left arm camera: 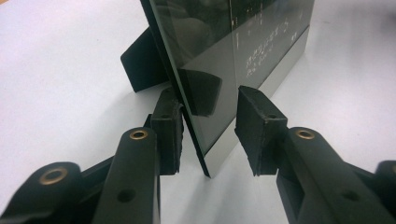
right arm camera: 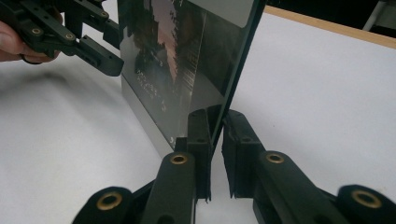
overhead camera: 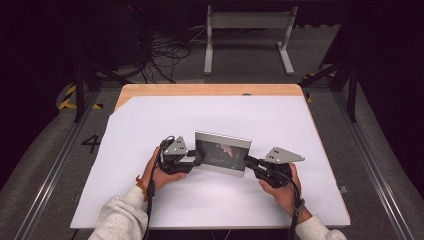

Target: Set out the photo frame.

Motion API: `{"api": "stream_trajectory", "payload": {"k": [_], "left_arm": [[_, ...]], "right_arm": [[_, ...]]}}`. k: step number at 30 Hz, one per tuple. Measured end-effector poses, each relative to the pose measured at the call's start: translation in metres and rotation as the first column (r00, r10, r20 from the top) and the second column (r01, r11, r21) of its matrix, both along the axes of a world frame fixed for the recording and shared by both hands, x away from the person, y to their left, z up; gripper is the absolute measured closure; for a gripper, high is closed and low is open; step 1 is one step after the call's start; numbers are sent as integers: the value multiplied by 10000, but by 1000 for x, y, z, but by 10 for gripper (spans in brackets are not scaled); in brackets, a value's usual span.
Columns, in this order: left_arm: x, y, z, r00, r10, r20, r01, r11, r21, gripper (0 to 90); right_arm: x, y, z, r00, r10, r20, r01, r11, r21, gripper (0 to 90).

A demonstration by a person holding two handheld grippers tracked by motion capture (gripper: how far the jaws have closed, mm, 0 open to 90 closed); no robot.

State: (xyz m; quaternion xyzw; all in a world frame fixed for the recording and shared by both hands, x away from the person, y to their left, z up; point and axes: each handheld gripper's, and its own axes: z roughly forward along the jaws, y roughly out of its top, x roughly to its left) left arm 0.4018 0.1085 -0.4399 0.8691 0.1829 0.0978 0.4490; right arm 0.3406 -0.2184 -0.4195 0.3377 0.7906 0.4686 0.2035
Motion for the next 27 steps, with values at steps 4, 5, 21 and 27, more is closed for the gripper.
{"api": "stream_trajectory", "payload": {"k": [4,5,21,27], "left_arm": [[-2,2,0,10000,54,7,-54,10000,25,663],[-2,2,1,10000,31,33,-31,10000,57,665],[-10,5,1,10000,25,-8,-25,9998,200,703],[-13,5,1,10000,94,4,-94,9996,266,732]], "right_arm": [[2,1,0,10000,-32,-14,32,10000,12,814],[2,1,0,10000,-23,-20,23,10000,32,813],[6,2,-1,10000,-37,-72,38,9999,105,799],[7,3,-2,10000,-39,-68,40,9999,131,794]]}}
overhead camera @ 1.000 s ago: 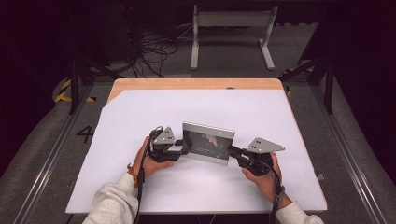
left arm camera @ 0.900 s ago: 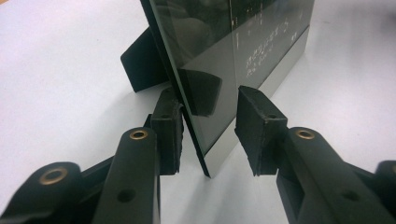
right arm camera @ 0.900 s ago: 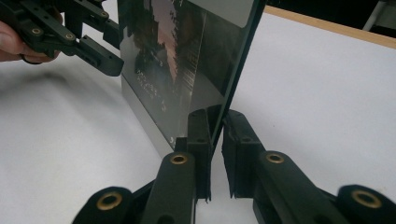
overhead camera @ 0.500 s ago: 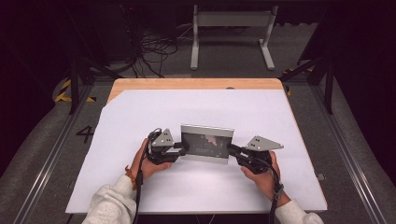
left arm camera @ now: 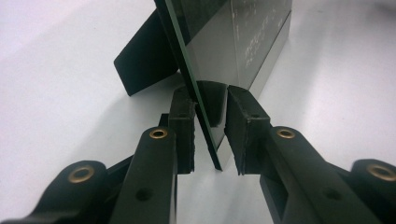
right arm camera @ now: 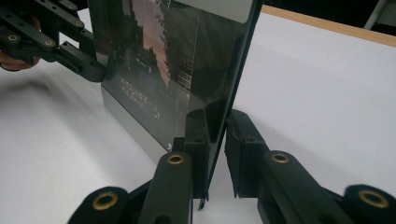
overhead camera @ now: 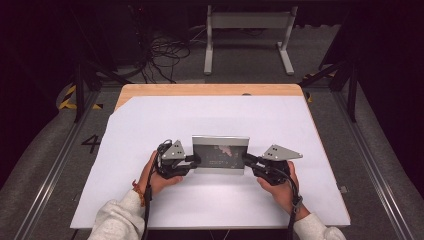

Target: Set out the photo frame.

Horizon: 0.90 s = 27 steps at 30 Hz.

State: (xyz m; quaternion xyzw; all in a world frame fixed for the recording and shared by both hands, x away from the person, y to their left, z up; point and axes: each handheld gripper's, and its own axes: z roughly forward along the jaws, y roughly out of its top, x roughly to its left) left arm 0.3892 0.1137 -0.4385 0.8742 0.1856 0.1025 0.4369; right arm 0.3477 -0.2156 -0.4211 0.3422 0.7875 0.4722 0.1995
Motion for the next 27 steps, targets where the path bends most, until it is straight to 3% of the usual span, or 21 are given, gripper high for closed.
{"api": "stream_trajectory", "payload": {"k": [13,27], "left_arm": [[-1,-1,-1,10000,46,4,-46,10000,83,728],[-8,-1,3,9997,-5,259,-6,9991,421,722]], "right_arm": [[-1,1,0,10000,-40,77,41,9999,-166,793],[-3,-1,5,9993,222,287,-200,9969,-755,824]]}}
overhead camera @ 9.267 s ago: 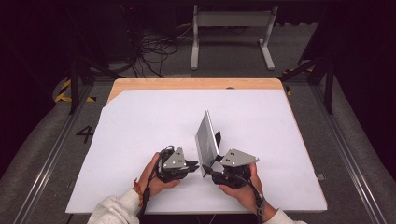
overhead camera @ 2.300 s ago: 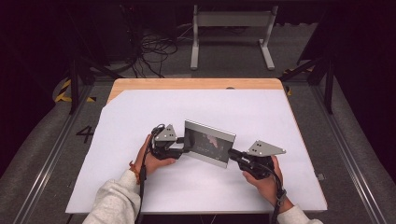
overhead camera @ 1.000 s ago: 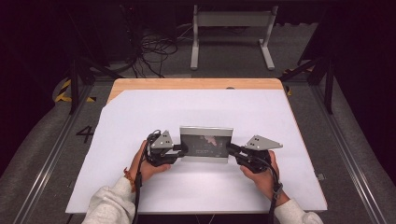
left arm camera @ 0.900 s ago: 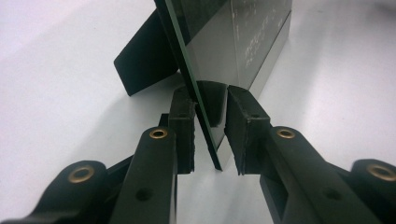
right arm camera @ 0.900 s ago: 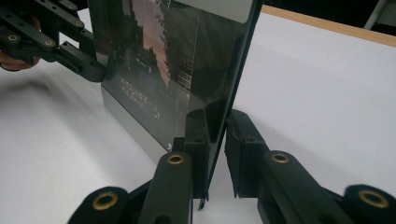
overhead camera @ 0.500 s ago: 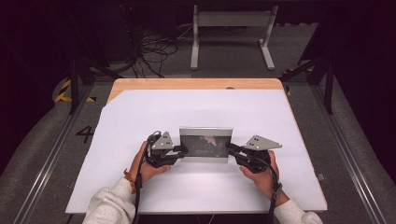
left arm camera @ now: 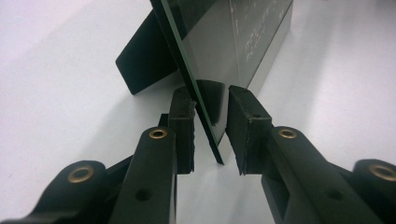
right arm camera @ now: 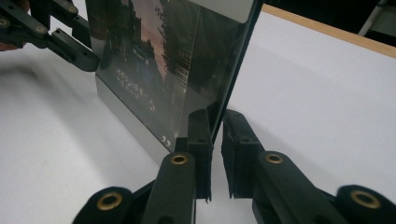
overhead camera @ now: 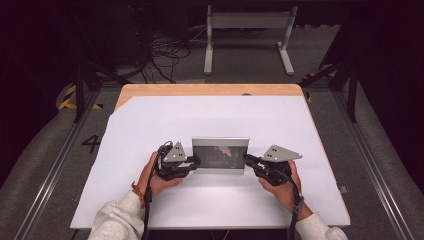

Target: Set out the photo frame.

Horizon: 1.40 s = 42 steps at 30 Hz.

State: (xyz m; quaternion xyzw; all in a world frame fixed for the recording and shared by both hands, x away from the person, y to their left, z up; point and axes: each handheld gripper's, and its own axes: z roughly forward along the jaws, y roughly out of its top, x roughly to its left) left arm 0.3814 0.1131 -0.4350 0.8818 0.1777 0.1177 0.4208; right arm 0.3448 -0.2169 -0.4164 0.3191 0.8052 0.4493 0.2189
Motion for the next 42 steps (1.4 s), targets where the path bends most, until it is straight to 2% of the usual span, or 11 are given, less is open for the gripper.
{"api": "stream_trajectory", "payload": {"k": [6,9,15,28,32,34,42], "left_arm": [[-7,2,4,9998,43,202,-46,9999,146,722],[-7,1,4,9996,198,208,-200,9998,94,729],[-4,2,3,9993,355,138,-353,9993,-146,735],[-7,6,6,9982,521,290,-517,9985,-168,727],[-11,11,8,9974,595,415,-592,9982,-82,717],[-15,15,9,9969,667,422,-659,9976,-204,709],[-36,32,15,9937,789,795,-764,9965,-341,668]], "right_arm": [[-2,0,2,10000,77,43,-76,9999,-114,825],[-2,0,2,10000,41,65,-40,9998,-179,828],[0,-1,2,10000,-54,18,54,10000,11,829],[-2,-4,3,9999,-113,84,114,9999,-119,810],[-6,-5,2,9997,-111,233,123,9985,-527,792],[-9,-6,3,9992,-78,396,108,9970,-762,781],[-21,-16,5,9976,95,688,-11,9927,-1205,728]]}}
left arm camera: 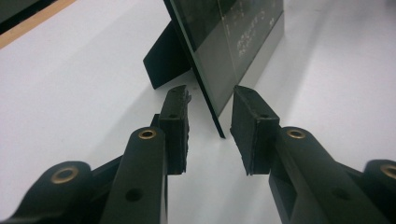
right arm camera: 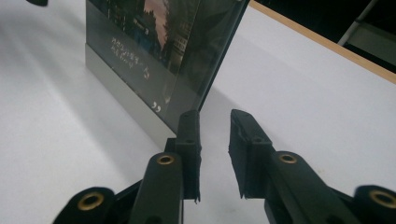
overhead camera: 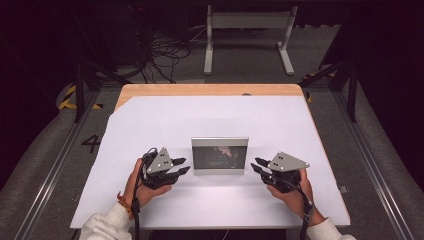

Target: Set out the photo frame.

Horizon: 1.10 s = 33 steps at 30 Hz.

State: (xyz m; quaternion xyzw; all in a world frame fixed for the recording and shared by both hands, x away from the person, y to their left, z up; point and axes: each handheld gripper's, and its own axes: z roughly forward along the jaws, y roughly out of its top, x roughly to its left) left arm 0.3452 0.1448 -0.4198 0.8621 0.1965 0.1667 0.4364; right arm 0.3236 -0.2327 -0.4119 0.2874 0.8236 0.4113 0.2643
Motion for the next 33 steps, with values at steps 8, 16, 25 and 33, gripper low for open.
{"api": "stream_trajectory", "payload": {"k": [8,16,25,33], "left_arm": [[-14,16,-5,9993,357,124,-359,9992,159,588],[-28,34,-14,9970,765,141,-769,9964,361,455],[-46,52,-29,9935,1138,52,-1138,9902,810,220],[-49,59,-35,9906,1342,-270,-1323,9892,624,130]], "right_arm": [[-9,-8,-3,10000,16,51,-14,9995,-323,659],[-16,-18,-8,10000,10,8,-9,9988,-499,564],[-21,-25,-16,10000,-23,-95,14,9957,-930,374],[-22,-26,-23,9993,-127,-358,84,9931,-1167,210]]}}
